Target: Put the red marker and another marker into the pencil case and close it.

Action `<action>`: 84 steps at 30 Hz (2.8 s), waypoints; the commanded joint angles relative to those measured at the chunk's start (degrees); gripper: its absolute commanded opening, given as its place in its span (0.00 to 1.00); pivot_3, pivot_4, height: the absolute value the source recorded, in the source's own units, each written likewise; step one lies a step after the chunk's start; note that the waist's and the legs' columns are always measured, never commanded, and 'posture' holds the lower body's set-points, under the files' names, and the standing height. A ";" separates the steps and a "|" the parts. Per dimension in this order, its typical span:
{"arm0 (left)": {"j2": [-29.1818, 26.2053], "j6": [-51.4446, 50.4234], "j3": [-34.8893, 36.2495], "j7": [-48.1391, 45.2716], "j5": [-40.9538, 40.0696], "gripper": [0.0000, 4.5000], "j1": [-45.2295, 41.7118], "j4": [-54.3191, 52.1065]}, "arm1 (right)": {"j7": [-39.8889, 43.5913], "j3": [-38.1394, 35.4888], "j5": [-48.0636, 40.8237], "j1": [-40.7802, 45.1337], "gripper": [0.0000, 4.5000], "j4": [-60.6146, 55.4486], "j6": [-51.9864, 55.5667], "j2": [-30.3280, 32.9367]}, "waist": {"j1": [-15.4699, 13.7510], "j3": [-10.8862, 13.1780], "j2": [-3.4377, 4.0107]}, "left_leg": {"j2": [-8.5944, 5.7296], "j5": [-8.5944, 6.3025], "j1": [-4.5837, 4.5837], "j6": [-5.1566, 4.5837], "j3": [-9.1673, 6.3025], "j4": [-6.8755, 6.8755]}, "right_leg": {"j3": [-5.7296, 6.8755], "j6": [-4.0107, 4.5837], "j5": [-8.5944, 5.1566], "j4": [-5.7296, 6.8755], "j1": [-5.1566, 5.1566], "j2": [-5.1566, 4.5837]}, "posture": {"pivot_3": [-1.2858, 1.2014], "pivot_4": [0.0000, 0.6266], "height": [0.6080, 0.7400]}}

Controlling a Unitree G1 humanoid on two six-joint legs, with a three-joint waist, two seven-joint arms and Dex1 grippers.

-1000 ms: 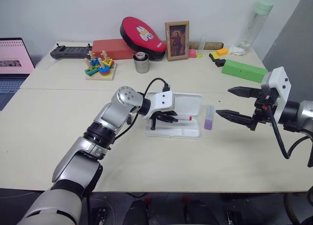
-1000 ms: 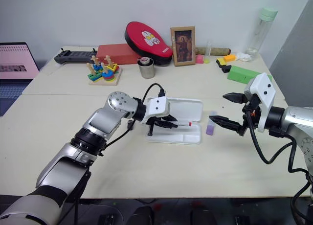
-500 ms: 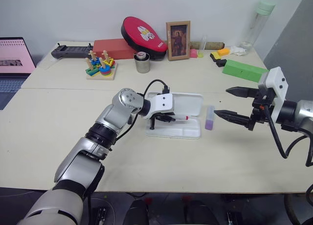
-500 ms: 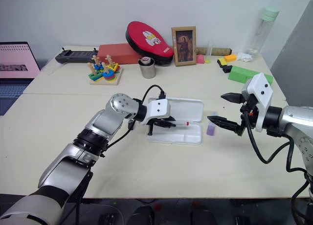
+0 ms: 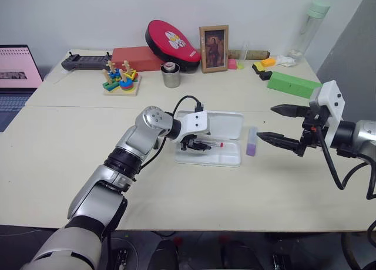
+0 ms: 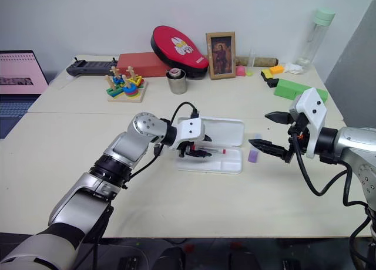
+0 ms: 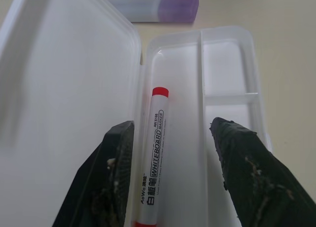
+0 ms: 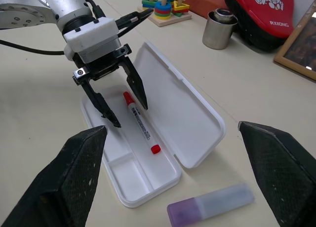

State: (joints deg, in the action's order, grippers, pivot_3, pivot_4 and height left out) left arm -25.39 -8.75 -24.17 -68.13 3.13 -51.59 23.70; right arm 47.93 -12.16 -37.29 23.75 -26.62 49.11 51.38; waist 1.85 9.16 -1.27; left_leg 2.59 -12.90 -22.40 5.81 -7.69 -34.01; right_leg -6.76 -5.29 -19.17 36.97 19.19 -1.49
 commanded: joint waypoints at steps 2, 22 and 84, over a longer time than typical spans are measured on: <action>1.58 -3.09 3.61 -0.26 -4.48 0.82 1.16 -6.30 | -4.94 1.15 1.43 1.58 1.00 1.49 2.02 -1.33 | 0.00 0.00 0.00 | 0.00 0.00 0.00 0.00 -0.01 0.00 | 0.00 0.01 0.00 0.00 0.00 0.00 | 0.52 0.24 1.00; 6.33 -20.90 17.65 10.66 -24.43 0.99 11.55 -29.42 | -44.91 4.46 18.57 7.08 1.00 11.96 22.80 -31.46 | 0.05 -0.12 0.08 | 0.00 0.15 0.05 0.03 -0.06 -0.02 | 0.02 0.14 0.13 0.12 0.02 0.01 | 0.52 0.24 1.00; -26.25 -16.40 34.77 0.09 -30.96 1.00 39.50 -36.55 | 15.81 40.08 32.90 24.35 0.25 25.05 -18.33 -9.91 | 1.02 0.07 0.12 | 0.08 0.13 0.02 0.00 0.05 0.07 | -0.02 0.03 0.20 -0.06 0.45 0.00 | 0.52 0.24 1.00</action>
State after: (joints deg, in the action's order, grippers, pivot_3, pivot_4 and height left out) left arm -51.70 -24.91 8.65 -69.29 -26.64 -12.33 -9.69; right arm 63.01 27.00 -6.58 45.84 -3.71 32.35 42.57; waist 2.86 9.24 -1.14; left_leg 2.68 -12.77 -22.38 5.81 -7.66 -33.94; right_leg -6.76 -5.25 -18.97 36.93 19.64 -1.49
